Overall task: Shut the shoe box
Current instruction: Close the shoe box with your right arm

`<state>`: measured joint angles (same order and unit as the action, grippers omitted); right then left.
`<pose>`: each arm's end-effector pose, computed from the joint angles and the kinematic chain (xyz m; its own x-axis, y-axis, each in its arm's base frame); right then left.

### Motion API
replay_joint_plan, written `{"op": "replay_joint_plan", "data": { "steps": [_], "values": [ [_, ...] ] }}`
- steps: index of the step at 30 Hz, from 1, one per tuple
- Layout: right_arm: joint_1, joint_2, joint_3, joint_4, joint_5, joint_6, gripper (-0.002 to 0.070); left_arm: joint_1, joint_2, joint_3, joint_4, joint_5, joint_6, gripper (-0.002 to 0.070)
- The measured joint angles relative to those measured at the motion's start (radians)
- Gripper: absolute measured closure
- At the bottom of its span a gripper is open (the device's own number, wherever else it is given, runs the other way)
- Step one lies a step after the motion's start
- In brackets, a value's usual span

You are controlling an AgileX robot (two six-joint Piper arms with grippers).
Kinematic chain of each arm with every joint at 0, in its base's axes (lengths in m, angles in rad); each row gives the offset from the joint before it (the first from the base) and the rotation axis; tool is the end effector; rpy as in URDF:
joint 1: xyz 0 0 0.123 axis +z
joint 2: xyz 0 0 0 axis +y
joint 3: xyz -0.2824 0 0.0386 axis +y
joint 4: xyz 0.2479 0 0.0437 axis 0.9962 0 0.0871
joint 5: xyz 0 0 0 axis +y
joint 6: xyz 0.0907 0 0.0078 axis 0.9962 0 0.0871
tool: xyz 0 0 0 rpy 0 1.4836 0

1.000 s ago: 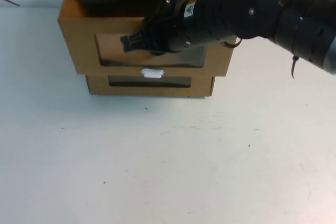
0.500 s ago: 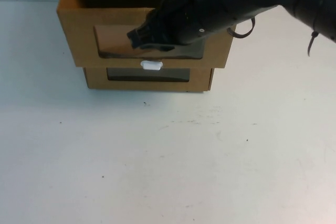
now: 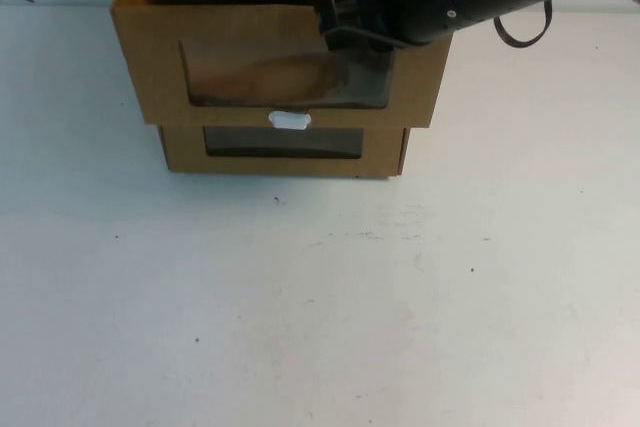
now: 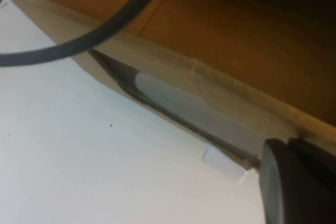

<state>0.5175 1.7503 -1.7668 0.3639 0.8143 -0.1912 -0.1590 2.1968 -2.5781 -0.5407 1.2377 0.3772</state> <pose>0.3394 0.2204 0.3866 -0.5852 -0.2615 -0.7675 -0.6168 0.7580 0.2120 0.4574 -0.1182 0.4096 -0.5481 0.2492 -0.7984 0.6100 0.7722 -0.1777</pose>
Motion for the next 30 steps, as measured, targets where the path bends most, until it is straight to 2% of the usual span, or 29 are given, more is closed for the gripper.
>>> {"op": "replay_joint_plan", "data": {
  "steps": [23,30],
  "values": [
    [-0.027,0.1,-0.002,0.022,-0.309,-0.007,0.0688,0.0,0.0,0.0,-0.032,0.007,0.002,0.0678],
    [-0.048,0.145,-0.042,0.059,-0.332,-0.01,0.0689,0.0,0.0,0.0,-0.046,0.009,0.006,0.0678]
  ]
}}
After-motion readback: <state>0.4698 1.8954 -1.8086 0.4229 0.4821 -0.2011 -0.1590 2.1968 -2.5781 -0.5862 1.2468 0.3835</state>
